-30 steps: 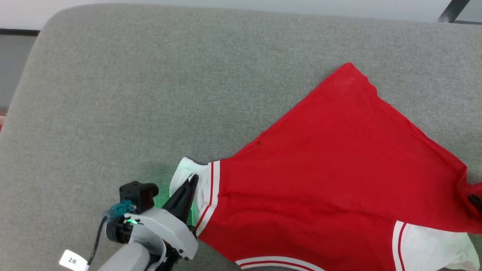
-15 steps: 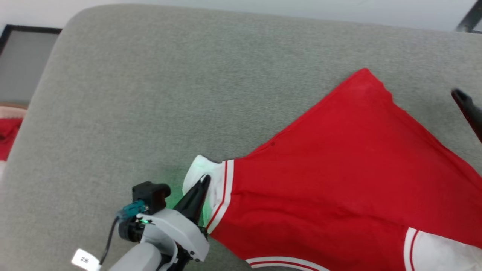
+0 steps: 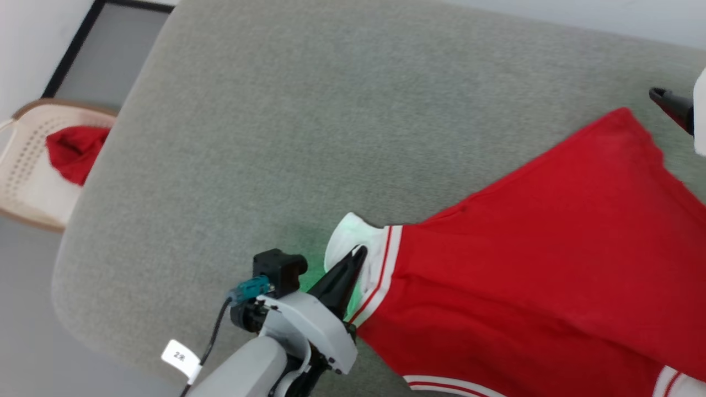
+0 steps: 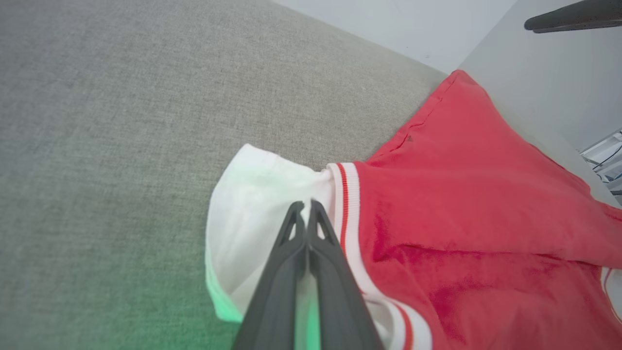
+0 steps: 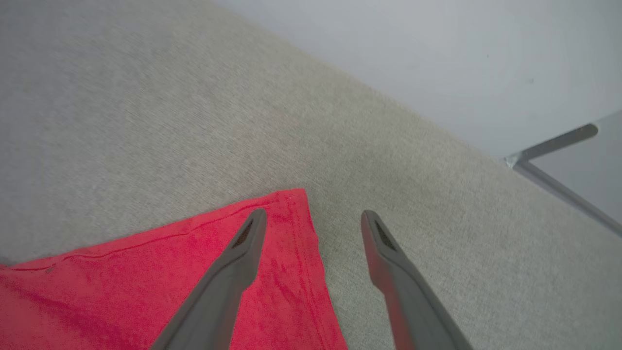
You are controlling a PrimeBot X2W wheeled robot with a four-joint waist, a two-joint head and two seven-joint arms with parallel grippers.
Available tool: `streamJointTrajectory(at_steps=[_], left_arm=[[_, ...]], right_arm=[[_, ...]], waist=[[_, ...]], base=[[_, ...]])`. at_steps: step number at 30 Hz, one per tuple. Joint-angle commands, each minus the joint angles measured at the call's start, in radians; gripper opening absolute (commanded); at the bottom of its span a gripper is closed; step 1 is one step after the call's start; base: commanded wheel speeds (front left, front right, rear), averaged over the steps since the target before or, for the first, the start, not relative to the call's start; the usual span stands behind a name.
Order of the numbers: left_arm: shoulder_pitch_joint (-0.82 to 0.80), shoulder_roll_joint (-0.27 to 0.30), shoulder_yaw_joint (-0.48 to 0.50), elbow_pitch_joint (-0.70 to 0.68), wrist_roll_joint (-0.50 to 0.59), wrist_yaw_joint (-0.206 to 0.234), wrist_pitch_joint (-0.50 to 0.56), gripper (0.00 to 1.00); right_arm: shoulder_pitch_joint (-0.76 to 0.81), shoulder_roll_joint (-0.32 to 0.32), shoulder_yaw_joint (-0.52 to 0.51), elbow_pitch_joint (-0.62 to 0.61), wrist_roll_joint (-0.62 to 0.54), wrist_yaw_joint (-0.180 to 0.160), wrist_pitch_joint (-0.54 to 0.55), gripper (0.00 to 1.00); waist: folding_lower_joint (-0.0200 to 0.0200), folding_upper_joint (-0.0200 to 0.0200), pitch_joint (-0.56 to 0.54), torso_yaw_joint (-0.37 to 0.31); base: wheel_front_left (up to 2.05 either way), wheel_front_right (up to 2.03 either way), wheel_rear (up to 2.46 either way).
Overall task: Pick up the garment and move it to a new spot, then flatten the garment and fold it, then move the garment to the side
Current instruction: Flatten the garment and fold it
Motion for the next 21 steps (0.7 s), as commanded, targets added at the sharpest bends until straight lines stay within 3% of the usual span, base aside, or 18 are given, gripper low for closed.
streamJointTrajectory(at_steps=[1,8,15,16,17,18,19,21], left_arm=[[-0.018,-0.016,-0.005,0.015,0.011,-0.013,-0.008,0.0],[-0.055,-0.066,-0.018,0.071,0.016,-0.042,-0.025,0.0],[-0.076,-0.095,-0.02,0.114,0.018,-0.06,-0.037,0.0],[-0.077,-0.098,-0.019,0.119,0.018,-0.063,-0.038,0.0],[-0.078,-0.1,-0.019,0.124,0.019,-0.066,-0.039,0.0],[-0.081,-0.103,-0.019,0.129,0.019,-0.067,-0.04,0.0],[-0.082,-0.106,-0.019,0.134,0.018,-0.068,-0.041,0.0],[-0.086,-0.111,-0.021,0.144,0.02,-0.075,-0.044,0.0]], right_arm=[[-0.047,-0.003,0.024,0.067,0.011,-0.001,0.05,1.0],[-0.166,0.004,0.081,0.27,-0.022,-0.001,0.278,1.0],[-0.217,0.009,0.068,0.399,-0.108,-0.001,0.411,1.0],[-0.22,0.01,0.06,0.421,-0.13,-0.001,0.435,0.95],[-0.223,0.011,0.054,0.436,-0.148,-0.001,0.458,0.49],[-0.229,0.012,0.043,0.449,-0.169,-0.001,0.469,0.3],[-0.232,0.016,0.027,0.458,-0.184,-0.001,0.471,0.05],[-0.229,0.033,-0.008,0.474,-0.212,-0.001,0.477,0.0]], waist=[[0.0,0.0,0.036,0.049],[0.0,0.0,0.068,0.094],[0.0,0.0,0.088,0.114],[0.0,0.0,0.09,0.116],[0.0,0.0,0.092,0.117],[0.0,0.0,0.094,0.12],[0.0,0.0,0.095,0.123],[0.0,0.0,0.098,0.129]], base=[[0.0,0.0,0.0],[0.0,0.0,0.0],[0.0,0.0,0.0],[0.0,0.0,0.0],[0.0,0.0,0.0],[0.0,0.0,0.0],[0.0,0.0,0.0],[0.0,0.0,0.0]])
